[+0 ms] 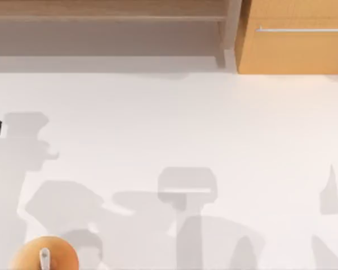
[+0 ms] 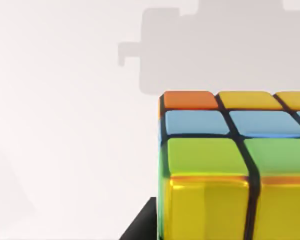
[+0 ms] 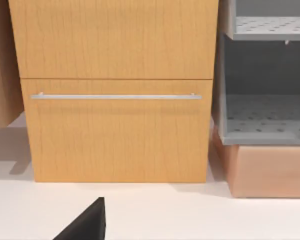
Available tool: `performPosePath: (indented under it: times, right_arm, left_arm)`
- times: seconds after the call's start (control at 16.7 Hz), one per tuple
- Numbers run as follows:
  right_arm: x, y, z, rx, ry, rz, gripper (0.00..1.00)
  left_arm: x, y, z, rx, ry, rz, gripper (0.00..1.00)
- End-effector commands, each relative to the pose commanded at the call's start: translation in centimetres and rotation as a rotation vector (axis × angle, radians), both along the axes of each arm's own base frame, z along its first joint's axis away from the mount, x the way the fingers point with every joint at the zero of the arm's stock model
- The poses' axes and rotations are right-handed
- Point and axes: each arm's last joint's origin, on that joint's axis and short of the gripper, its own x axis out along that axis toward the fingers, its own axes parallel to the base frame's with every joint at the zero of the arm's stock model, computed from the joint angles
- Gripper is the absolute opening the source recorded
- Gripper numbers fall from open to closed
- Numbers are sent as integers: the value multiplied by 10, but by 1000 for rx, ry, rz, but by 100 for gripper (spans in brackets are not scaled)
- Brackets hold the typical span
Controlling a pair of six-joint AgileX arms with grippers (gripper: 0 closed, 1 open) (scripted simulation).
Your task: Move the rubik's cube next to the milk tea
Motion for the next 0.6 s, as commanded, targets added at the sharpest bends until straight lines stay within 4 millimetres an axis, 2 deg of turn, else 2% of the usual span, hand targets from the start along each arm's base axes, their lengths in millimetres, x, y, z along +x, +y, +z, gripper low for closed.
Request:
performPosePath:
  times: [0.12,0.3,0.42,0.6]
  right_arm:
    - [0,0,0,0,0,0,100]
    - [0,0,0,0,0,0,100]
    - [0,0,0,0,0,0,100]
    - [0,0,0,0,0,0,100]
  left_arm:
    - [-39,8,-32,-14,185,23,0]
    - [-85,11,-63,-55,365,54,0]
    - [-104,11,-73,-84,419,72,0]
    - [-114,11,-77,-104,436,83,0]
